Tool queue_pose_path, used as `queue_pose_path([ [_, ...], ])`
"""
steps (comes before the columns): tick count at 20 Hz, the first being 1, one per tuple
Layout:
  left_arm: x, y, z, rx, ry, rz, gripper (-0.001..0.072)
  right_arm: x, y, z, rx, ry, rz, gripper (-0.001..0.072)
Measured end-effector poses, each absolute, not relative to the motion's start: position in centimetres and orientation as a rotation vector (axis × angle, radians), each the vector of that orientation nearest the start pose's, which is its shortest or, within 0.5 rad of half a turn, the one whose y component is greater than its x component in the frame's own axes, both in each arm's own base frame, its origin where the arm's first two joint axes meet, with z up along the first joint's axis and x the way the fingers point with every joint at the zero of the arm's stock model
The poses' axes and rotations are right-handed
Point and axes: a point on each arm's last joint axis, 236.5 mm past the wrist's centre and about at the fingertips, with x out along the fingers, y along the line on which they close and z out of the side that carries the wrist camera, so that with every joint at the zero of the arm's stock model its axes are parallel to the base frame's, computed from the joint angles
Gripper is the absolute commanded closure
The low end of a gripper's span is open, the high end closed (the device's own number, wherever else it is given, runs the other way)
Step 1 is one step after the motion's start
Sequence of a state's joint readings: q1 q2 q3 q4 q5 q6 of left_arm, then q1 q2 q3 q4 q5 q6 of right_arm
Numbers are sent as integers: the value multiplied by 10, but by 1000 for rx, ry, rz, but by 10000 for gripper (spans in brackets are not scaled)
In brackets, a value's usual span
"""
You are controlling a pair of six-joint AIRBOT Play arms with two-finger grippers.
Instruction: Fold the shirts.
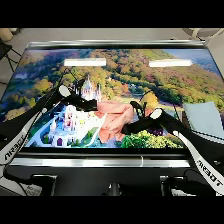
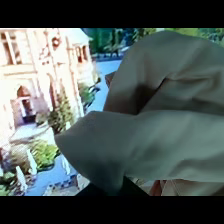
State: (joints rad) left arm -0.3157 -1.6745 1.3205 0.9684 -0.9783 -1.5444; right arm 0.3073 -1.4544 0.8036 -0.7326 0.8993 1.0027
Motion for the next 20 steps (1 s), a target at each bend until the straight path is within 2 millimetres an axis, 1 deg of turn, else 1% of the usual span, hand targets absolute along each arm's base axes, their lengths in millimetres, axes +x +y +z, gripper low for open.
queue_pose_path([
  [2,412,-250,-47,-389,1348,-483,677,289,241,-99,252,1383,776,692],
  [3,414,-249,-37,-384,1324,-488,678,291,241,-94,238,1372,797,692],
  [4,417,-246,-23,-369,1286,-492,678,296,238,-84,215,1344,815,693],
  [5,422,-241,-6,-347,1243,-493,677,306,233,-70,180,1300,825,693],
  [6,428,-234,17,-316,1183,-492,677,317,224,-53,128,1253,832,693],
  [7,433,-226,43,-286,1115,-490,677,332,212,-28,62,1182,826,694],
  [8,439,-216,76,-256,1032,-483,677,346,196,0,-17,1108,807,694],
  [9,443,-205,112,-230,945,-473,678,363,173,37,-114,1015,762,694],
  [10,445,-192,156,-216,844,-458,677,375,149,75,-207,924,700,694],
  [11,442,-179,200,-209,747,-442,678,385,121,122,-304,820,611,693],
  [12,434,-164,247,-202,639,-425,677,389,93,175,-387,705,512,693],
  [13,421,-151,290,-202,541,-411,677,385,70,225,-448,601,419,693],
  [14,404,-137,334,-205,433,-395,678,373,51,275,-499,490,333,693],
  [16,365,-116,403,-214,248,-373,677,338,28,357,-550,293,201,693],
  [17,346,-109,427,-216,180,-368,677,320,21,387,-563,213,148,693],
  [18,327,-103,447,-214,122,-362,677,301,14,414,-573,137,100,693],
  [19,312,-98,459,-210,87,-355,678,286,10,434,-578,78,64,693],
  [20,300,-92,465,-204,68,-344,677,274,7,449,-583,32,39,693],
])
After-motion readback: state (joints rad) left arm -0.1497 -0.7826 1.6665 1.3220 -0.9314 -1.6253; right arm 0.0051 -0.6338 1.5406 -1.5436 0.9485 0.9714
